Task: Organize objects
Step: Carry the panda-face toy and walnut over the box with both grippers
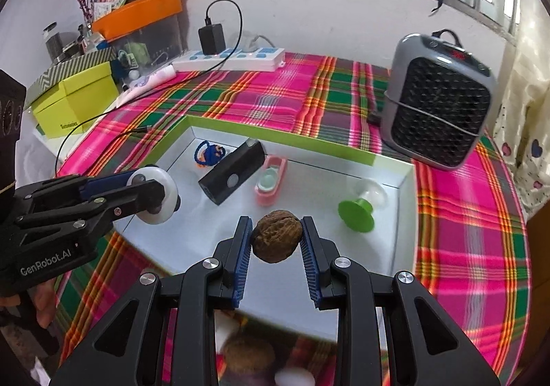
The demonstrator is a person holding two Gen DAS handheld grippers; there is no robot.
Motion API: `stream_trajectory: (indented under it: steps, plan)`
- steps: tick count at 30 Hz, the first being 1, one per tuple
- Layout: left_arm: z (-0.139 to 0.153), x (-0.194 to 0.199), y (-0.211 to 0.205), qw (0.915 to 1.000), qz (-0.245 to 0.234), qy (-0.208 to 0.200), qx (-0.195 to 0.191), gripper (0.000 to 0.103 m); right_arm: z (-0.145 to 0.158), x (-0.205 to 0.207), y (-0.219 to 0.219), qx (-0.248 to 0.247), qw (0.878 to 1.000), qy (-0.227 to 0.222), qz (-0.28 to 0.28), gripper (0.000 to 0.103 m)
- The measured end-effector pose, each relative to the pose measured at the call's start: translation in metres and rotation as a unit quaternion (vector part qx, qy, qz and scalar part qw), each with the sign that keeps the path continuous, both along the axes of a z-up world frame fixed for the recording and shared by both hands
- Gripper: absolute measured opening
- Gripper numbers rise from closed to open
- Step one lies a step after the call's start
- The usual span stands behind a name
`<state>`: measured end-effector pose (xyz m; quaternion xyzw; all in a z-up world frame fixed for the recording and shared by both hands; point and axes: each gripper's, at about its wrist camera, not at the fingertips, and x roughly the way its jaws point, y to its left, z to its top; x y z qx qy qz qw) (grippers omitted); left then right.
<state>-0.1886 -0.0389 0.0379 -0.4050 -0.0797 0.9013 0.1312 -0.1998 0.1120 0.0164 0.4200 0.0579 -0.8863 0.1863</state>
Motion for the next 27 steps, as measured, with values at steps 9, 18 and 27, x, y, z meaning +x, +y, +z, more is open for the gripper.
stream_trajectory:
  steps: [9, 18, 27]
  plan:
    - [-0.008, -0.018, -0.002, 0.9999, 0.004, -0.008, -0.006, 0.029, -0.008, -0.022, 0.004, 0.009, 1.000, -0.009, -0.012, 0.030]
    - [-0.013, -0.029, -0.002, 0.9999, 0.003, -0.010, -0.010, 0.029, -0.011, -0.043, 0.003, 0.026, 0.999, -0.011, -0.015, 0.030]
    - [-0.013, -0.038, 0.002, 0.9997, -0.001, -0.009, -0.023, 0.029, -0.016, -0.053, -0.002, 0.038, 0.999, -0.017, -0.008, 0.030]
